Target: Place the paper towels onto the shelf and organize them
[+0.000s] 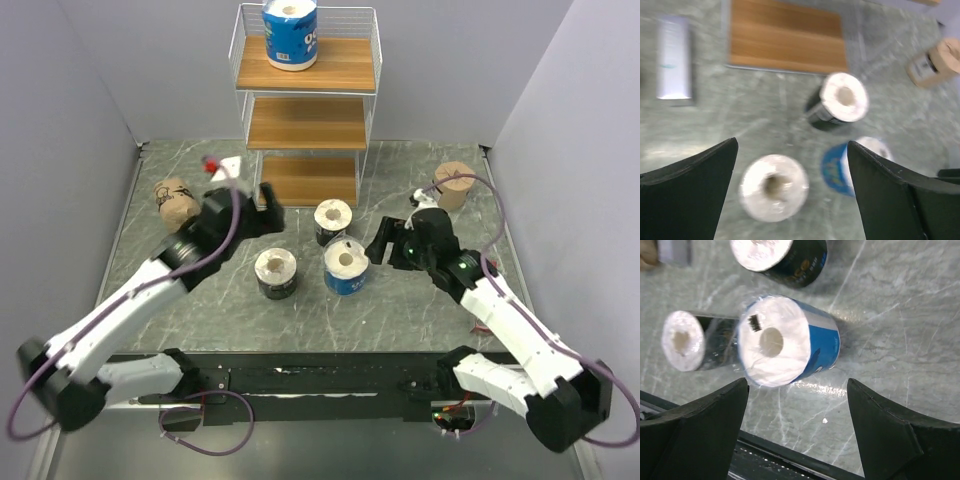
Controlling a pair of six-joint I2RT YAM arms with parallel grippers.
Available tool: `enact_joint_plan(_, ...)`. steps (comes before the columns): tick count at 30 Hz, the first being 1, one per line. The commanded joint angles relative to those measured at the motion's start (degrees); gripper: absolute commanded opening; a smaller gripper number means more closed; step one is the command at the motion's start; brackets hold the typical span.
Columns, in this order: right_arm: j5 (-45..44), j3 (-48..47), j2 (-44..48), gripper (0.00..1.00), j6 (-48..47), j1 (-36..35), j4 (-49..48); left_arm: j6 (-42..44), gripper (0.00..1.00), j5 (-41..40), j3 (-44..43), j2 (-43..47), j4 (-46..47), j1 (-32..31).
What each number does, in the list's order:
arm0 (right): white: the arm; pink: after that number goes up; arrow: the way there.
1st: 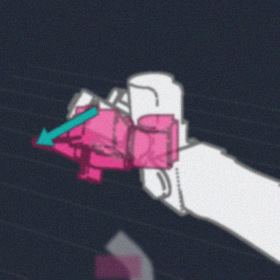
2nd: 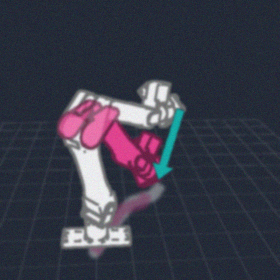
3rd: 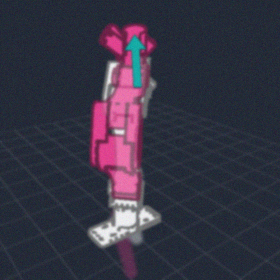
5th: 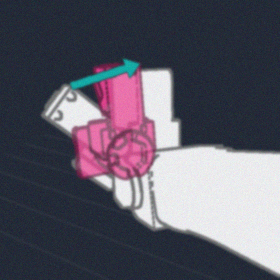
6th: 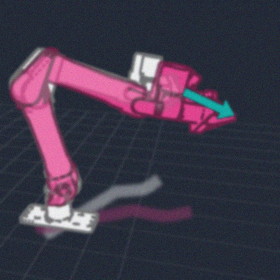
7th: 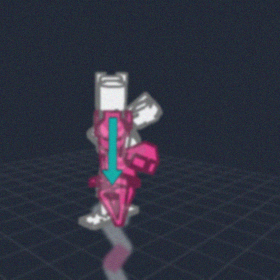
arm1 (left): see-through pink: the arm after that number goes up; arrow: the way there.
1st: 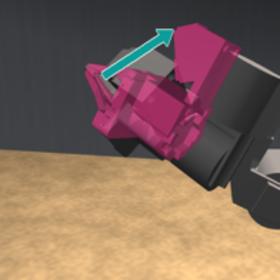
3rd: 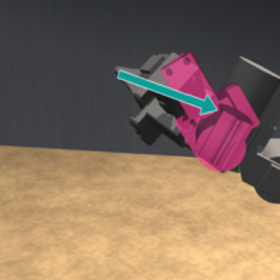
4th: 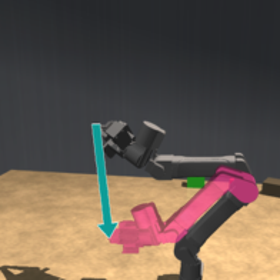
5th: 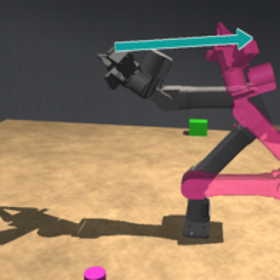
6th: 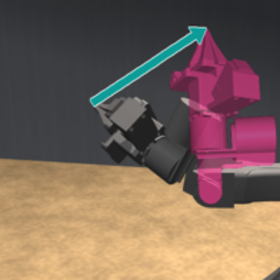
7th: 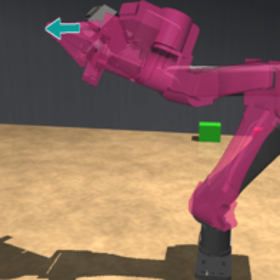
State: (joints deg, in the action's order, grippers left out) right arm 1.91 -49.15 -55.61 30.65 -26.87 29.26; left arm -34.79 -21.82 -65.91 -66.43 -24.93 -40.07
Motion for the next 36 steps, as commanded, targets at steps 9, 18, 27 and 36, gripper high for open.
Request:
enact_joint_plan(9, -1.6, -4.8, -16.5, 0.87, 2.2, -3.2, -6.1, 16.4, 0.97, -15.1, 19.9, 17.2, 7.1, 0.4)
enact_joint_plan(18, -5.8, -6.0, -22.2, 0.74, 8.6, -4.7, -5.9, 16.6, 0.96, -15.2, 18.5, 16.9, 5.6, 0.4)
enact_joint_plan(27, -6.3, -7.7, -25.8, 0.61, 11.4, -6.3, -3.8, 16.3, 0.96, -15.4, 18.8, 17.7, 5.6, 0.3)
enact_joint_plan(36, -8.8, -11.0, -25.1, 0.40, 13.3, -7.2, 0.4, 15.8, 0.96, -16.7, 18.8, 18.1, 5.1, 0.4)
